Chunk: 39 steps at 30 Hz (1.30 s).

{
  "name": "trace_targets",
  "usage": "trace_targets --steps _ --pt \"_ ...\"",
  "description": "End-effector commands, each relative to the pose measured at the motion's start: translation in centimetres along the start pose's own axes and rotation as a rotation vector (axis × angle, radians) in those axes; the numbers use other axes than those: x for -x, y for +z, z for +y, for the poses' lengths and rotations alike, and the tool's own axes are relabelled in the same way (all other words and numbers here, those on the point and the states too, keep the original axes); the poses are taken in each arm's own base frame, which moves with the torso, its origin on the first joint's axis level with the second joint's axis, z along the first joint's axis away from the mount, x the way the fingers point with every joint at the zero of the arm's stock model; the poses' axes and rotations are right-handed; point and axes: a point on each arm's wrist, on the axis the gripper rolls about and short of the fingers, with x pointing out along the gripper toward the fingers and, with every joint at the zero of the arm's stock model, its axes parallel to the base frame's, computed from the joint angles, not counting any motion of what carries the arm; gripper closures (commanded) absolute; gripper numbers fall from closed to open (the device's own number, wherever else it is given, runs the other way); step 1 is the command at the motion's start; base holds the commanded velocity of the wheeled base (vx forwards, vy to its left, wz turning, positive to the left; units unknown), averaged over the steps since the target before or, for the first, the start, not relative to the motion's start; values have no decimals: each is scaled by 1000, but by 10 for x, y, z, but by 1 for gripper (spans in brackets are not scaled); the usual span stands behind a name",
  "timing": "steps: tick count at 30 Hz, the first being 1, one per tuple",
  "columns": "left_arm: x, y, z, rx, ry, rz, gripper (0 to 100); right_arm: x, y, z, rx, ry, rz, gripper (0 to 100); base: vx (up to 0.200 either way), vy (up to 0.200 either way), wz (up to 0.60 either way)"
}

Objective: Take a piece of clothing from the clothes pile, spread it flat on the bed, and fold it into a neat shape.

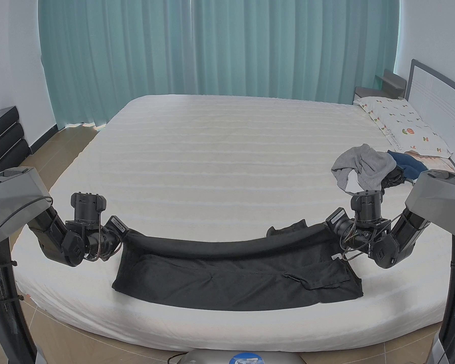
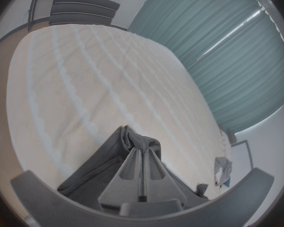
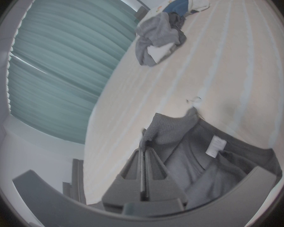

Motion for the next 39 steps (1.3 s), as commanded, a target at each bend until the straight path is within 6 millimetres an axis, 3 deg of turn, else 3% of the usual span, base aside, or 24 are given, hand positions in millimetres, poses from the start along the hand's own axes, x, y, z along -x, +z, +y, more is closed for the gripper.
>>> trace_targets --steps 1,8,13,21,27,28,30,31,34,39 --pt "1 5 0 31 -86 -67 100 5 4 -6 -17 44 -50 100 0 0 0" --pt "0 -14 26 -89 -19 -22 100 15 -10 -27 59 -36 16 100 0 0 0" --pt "12 -29 50 -256 63 46 100 33 -19 -45 160 -102 85 100 0 0 0" --pt "9 -44 66 -363 113 113 100 32 -31 -65 255 -166 141 100 0 0 0" --pt "8 -44 66 -363 113 113 100 31 -33 -69 267 -183 151 100 0 0 0" --pt "9 -44 65 -363 112 112 0 31 -33 -68 267 -186 154 100 0 0 0" --pt "10 -44 65 -364 110 111 0 31 -32 -68 267 -185 153 100 0 0 0" --pt "10 -44 65 -364 111 110 0 31 -32 -68 267 -185 153 0 0 0 0" --pt "12 -42 63 -363 107 104 0 35 -27 -58 265 -156 132 0 0 0 0" --pt "21 -20 49 -321 61 21 0 49 -2 -33 245 -84 55 0 0 0 0"
